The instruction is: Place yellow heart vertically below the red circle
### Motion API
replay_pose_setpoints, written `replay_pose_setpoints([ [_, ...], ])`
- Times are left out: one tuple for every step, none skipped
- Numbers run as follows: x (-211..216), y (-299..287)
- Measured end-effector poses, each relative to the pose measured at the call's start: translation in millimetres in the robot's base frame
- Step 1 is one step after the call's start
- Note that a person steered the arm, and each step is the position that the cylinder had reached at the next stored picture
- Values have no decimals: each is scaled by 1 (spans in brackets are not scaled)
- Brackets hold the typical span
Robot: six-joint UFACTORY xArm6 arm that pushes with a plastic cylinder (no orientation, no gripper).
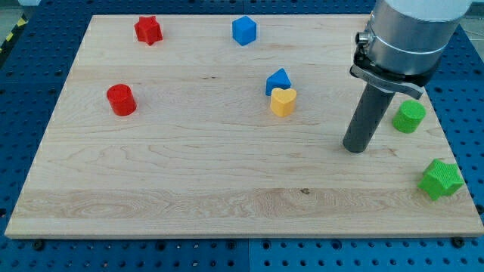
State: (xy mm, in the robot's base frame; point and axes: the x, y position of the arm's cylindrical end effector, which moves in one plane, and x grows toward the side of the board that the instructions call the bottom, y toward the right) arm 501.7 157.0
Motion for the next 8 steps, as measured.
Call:
replay_pose_setpoints([
  [0, 12],
  [0, 19],
  [0, 48],
  [0, 62],
  [-3, 76],
  [-10, 94],
  [-25, 96],
  [-33, 96],
])
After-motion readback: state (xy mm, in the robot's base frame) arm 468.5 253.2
